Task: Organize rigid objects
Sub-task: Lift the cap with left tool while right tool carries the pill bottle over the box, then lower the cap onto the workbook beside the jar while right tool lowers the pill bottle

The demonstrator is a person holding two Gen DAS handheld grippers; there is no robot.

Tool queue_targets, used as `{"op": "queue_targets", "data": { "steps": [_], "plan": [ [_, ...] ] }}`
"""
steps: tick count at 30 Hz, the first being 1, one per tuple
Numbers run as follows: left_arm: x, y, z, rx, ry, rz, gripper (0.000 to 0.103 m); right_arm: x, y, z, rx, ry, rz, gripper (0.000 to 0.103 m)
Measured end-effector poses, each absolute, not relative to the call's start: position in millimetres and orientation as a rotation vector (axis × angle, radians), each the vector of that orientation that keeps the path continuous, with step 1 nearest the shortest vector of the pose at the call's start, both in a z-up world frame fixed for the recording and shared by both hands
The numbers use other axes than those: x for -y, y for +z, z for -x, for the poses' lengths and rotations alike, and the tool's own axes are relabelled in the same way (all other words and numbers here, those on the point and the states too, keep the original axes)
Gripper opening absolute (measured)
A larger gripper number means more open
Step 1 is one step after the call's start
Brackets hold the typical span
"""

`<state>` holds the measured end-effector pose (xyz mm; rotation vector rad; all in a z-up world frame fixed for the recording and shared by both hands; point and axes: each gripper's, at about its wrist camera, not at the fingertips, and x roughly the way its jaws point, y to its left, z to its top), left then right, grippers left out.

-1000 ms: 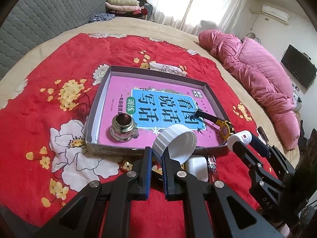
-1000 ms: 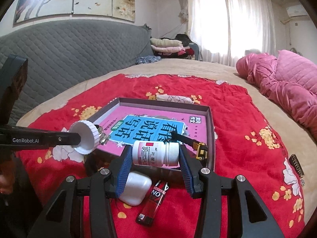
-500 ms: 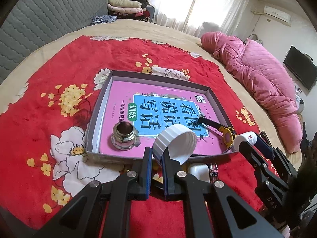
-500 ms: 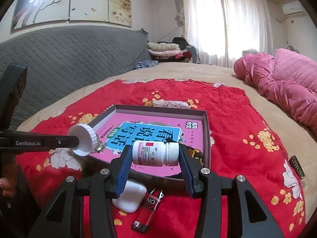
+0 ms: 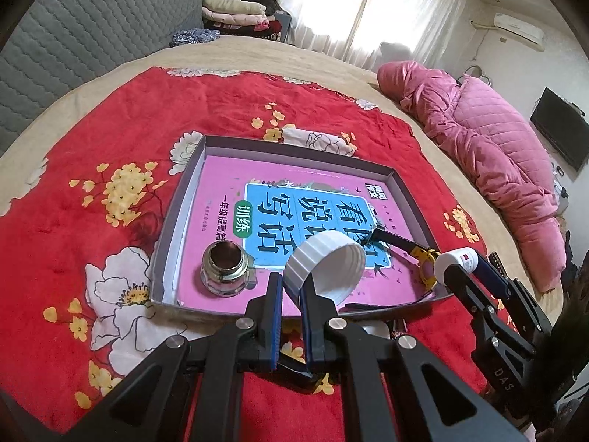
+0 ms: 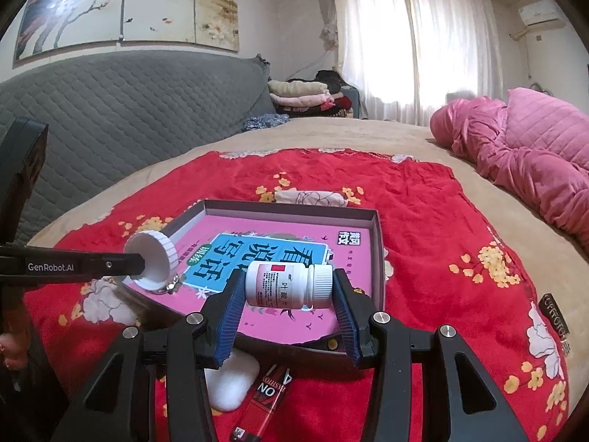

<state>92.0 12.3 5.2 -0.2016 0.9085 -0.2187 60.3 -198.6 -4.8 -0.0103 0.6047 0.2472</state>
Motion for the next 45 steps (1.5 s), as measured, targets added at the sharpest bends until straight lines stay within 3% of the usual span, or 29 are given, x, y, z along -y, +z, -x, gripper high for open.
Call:
{"op": "queue_targets", "data": {
  "steps": [45],
  "plan": [
    [0.3, -36.7, -141.4, -1.194, -0.152, 0.205, 0.01, 195.6, -29.6, -90.4, -0.697, 0.255, 0.015, 0.048]
  ]
}}
